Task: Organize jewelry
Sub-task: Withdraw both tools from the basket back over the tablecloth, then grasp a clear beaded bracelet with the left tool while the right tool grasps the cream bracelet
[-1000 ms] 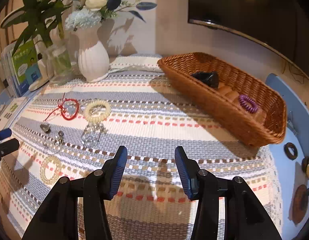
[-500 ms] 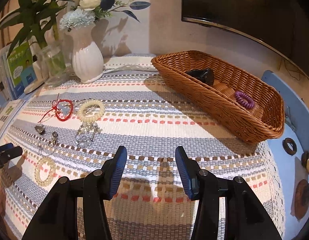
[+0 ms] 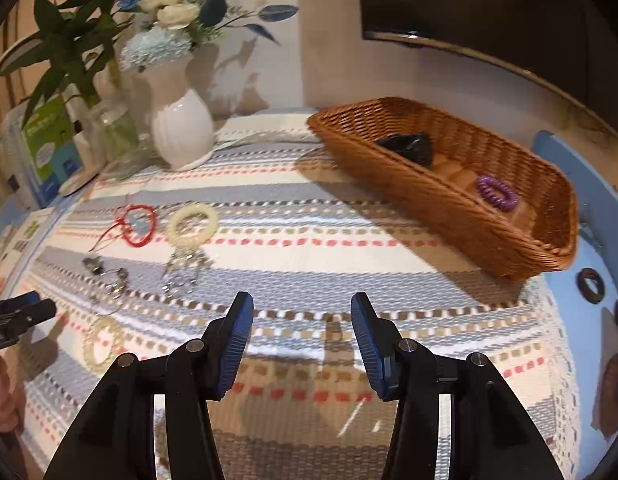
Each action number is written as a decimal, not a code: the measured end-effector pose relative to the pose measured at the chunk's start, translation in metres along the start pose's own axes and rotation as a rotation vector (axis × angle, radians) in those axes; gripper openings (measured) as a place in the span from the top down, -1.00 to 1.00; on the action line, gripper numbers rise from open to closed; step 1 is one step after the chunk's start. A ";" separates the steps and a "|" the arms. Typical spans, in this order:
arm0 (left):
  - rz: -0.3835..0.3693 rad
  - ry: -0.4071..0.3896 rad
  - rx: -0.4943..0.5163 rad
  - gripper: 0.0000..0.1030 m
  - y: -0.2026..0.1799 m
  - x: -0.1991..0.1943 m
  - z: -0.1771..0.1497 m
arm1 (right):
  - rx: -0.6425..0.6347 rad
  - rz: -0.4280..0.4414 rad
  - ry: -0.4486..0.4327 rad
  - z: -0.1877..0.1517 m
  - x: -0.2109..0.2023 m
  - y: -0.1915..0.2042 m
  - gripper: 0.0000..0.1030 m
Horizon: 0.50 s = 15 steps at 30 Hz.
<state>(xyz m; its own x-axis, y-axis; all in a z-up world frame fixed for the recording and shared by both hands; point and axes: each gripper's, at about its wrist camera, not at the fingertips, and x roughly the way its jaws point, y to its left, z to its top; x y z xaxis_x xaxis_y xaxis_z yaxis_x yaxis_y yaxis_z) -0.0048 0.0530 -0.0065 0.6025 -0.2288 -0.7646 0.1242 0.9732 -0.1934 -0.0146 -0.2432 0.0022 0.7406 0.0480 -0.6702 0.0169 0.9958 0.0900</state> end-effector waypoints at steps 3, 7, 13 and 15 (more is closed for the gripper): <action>-0.027 0.037 0.095 -0.53 -0.017 -0.001 0.001 | -0.019 0.070 0.057 0.002 0.004 0.006 -0.01; -0.070 0.070 0.214 -0.27 -0.041 0.002 0.006 | -0.097 0.144 0.132 0.007 0.010 0.028 -0.01; -0.158 0.183 0.225 0.07 -0.063 0.022 0.002 | -0.214 0.167 0.151 0.007 0.011 0.056 0.04; -0.162 0.169 0.207 0.07 -0.067 0.022 0.001 | -0.227 0.157 0.147 0.014 0.014 0.055 0.21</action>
<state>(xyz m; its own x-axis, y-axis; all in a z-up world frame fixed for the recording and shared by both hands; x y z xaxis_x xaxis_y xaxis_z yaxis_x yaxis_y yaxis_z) 0.0009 -0.0173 -0.0093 0.4244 -0.3652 -0.8285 0.3768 0.9033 -0.2051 0.0062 -0.1885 0.0083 0.6167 0.1968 -0.7622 -0.2526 0.9665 0.0452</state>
